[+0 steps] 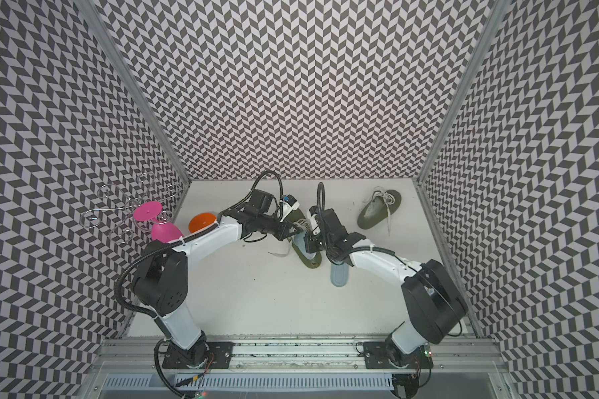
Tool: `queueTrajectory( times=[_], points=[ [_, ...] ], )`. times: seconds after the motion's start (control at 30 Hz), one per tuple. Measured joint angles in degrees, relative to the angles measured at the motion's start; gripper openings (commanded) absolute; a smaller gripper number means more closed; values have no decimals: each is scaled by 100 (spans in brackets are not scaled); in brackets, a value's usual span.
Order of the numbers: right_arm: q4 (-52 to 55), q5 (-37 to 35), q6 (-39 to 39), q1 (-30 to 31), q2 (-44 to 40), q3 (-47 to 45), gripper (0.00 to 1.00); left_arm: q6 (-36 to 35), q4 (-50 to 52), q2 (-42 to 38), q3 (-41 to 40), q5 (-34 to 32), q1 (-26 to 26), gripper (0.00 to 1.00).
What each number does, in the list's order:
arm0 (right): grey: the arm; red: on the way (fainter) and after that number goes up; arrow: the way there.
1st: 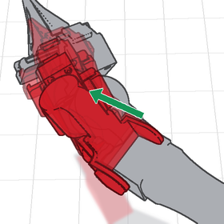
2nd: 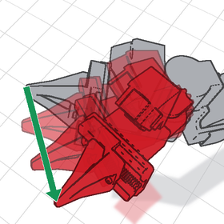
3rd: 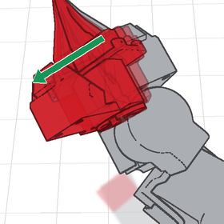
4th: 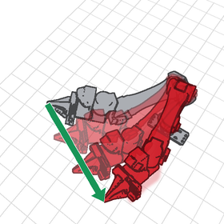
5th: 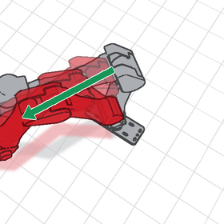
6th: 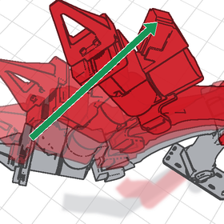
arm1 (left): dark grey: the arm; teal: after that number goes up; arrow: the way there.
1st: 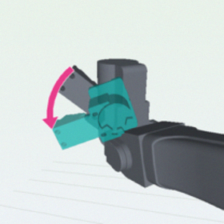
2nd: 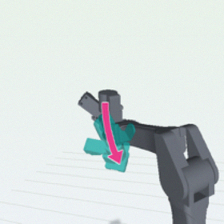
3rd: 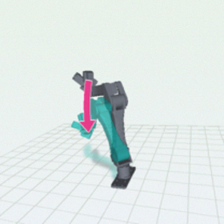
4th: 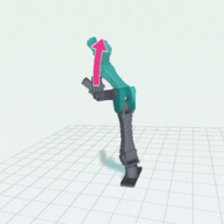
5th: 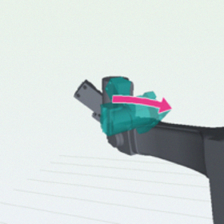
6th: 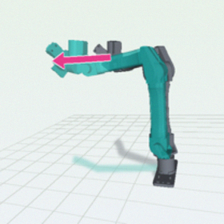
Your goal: Insert the insole into the shoe
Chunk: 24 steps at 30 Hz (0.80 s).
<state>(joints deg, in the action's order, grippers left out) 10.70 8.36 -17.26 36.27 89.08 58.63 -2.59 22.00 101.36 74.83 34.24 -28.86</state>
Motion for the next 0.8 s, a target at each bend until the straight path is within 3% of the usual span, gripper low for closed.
queueTrajectory(
  times=[0.33, 0.53, 0.8],
  points=[
    [59, -269, 378, 9, 302, 22, 0, 142, 22, 0, -2, 195, 57, 0],
    [-562, -380, 402, 9, 352, -328, 0, 284, 7, -22, -68, 391, 87, 0],
    [-518, -393, 1283, 17, 352, -223, 0, 48, 101, -22, -109, 345, 90, 0]
  ],
)
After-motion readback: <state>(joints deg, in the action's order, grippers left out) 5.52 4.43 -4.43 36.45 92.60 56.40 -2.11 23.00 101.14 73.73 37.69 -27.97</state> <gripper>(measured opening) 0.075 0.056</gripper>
